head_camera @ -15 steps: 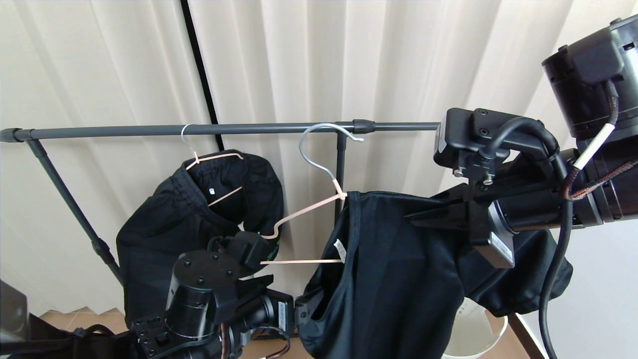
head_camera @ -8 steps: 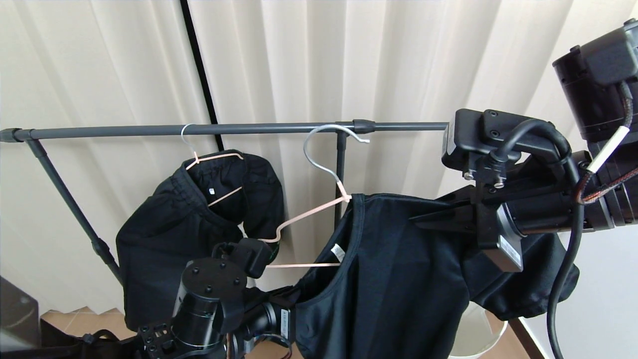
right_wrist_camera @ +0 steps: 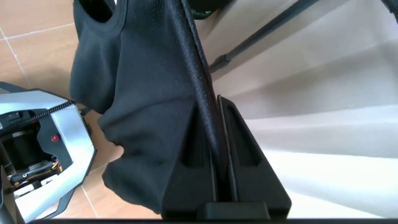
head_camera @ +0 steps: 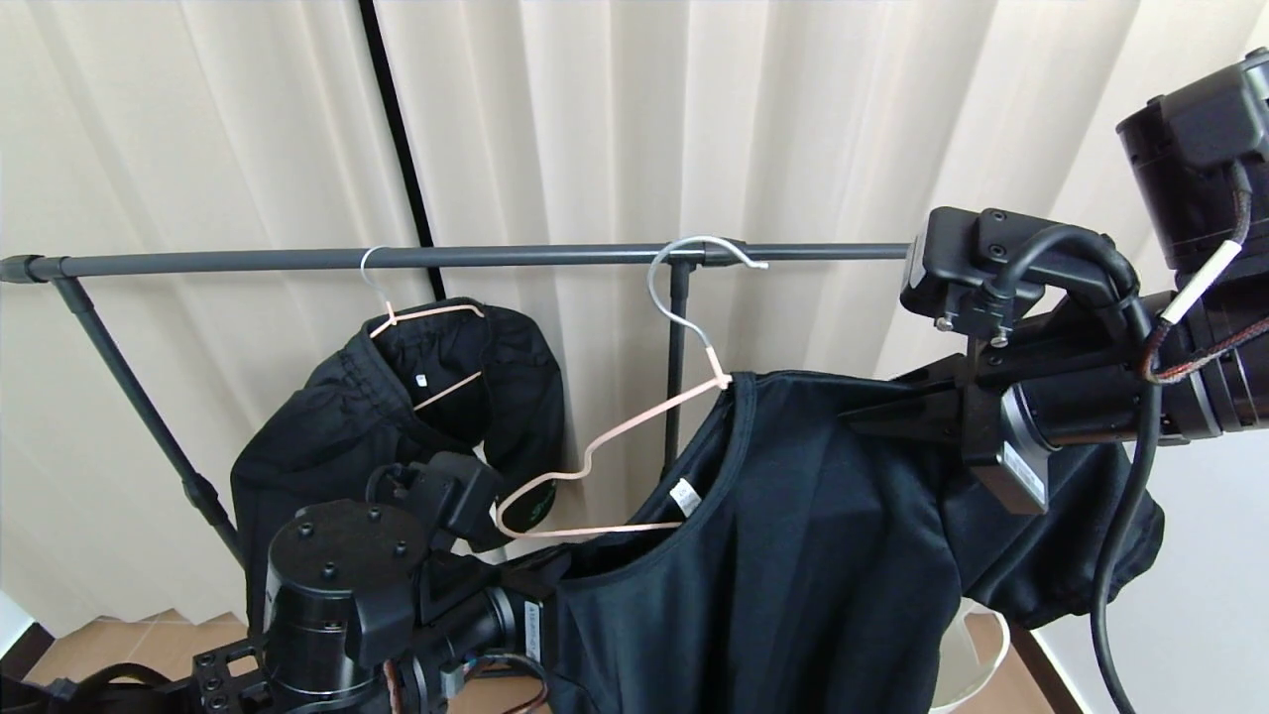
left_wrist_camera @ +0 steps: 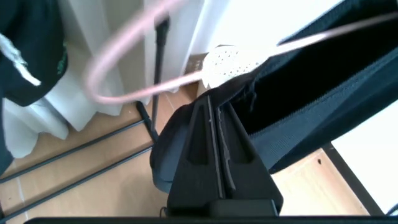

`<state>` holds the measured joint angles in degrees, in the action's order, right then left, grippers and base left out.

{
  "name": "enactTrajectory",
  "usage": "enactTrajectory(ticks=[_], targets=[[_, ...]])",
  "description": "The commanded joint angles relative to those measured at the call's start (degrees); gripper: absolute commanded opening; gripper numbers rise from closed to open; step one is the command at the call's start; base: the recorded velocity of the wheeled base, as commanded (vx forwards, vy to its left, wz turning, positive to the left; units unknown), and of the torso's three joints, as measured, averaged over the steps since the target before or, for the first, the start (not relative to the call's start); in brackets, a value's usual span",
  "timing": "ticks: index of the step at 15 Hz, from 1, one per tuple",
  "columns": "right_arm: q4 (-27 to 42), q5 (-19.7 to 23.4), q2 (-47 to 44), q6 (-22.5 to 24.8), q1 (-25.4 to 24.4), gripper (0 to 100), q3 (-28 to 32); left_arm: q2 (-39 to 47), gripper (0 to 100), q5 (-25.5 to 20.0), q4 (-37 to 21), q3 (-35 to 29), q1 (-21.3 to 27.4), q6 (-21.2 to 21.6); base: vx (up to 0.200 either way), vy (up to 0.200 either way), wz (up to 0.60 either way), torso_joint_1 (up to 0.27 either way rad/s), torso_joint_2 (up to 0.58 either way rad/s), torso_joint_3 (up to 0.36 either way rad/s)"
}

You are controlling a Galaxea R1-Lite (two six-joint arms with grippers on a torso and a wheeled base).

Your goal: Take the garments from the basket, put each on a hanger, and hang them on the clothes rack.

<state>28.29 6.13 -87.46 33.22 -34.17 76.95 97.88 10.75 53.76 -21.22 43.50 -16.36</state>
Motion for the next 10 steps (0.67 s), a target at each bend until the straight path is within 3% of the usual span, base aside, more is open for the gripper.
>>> enactTrajectory(ticks=[1,4,10], targets=[[0.01,0.11,0.36,0.0,0.24,0,-1.27,-0.06,0,-0.03,0.03,0.04,-2.28,0.01,0.0,0.0,0.0,0.0,0.0,0.0],[0.01,0.11,1.23,-2.19,0.42,0,-2.06,-0.32,0,-0.12,0.03,0.22,-3.42,0.01,0.0,0.0,0.0,0.0,0.0,0.0],[0.01,0.11,3.78,-2.28,1.91,0,-4.26,-1.37,0,-0.12,0.12,1.18,-4.3,0.01,0.0,0.0,0.0,0.0,0.0,0.0]])
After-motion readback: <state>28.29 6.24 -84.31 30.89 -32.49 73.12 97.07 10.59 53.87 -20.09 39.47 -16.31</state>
